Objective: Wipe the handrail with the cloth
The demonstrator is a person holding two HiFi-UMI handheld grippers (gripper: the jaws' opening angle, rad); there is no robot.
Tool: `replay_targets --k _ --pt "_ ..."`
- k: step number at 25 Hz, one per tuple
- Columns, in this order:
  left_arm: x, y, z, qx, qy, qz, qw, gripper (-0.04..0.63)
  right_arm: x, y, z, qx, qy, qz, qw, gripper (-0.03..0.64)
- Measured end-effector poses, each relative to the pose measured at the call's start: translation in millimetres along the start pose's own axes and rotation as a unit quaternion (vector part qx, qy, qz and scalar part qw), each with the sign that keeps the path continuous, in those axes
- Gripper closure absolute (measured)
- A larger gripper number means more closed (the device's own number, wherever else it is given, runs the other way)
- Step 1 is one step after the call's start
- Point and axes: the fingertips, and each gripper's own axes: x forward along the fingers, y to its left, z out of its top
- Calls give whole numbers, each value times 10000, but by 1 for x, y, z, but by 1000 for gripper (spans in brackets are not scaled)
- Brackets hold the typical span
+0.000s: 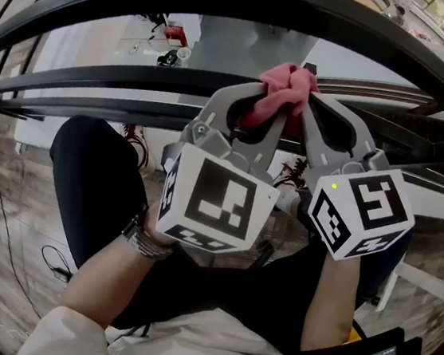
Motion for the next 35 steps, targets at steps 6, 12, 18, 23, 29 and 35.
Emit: replay_targets --k 6,12,18,23,29,35 --pt "2 -4 2 92 -89 -75 9999 568 -4 -3 -2 -38 -5 -43 10000 615" --pt "1 -6 2 109 -133 -155 9997 565 -7 -2 -2 -41 21 -23 10000 615" --pt "0 -8 1 121 -125 -217 9996 563 -8 0 -4 0 52 25 10000 615" --pt "-1 -10 4 242 -162 -348 9990 561 -9 0 -5 63 82 93 9999 615" --pt "-4 -16 -5 84 -83 -427 9990 561 -12 2 -6 153 137 212 9996 615" --pt "-4 -21 -11 136 21 -647 9978 561 -12 6 -15 379 330 496 9975 615"
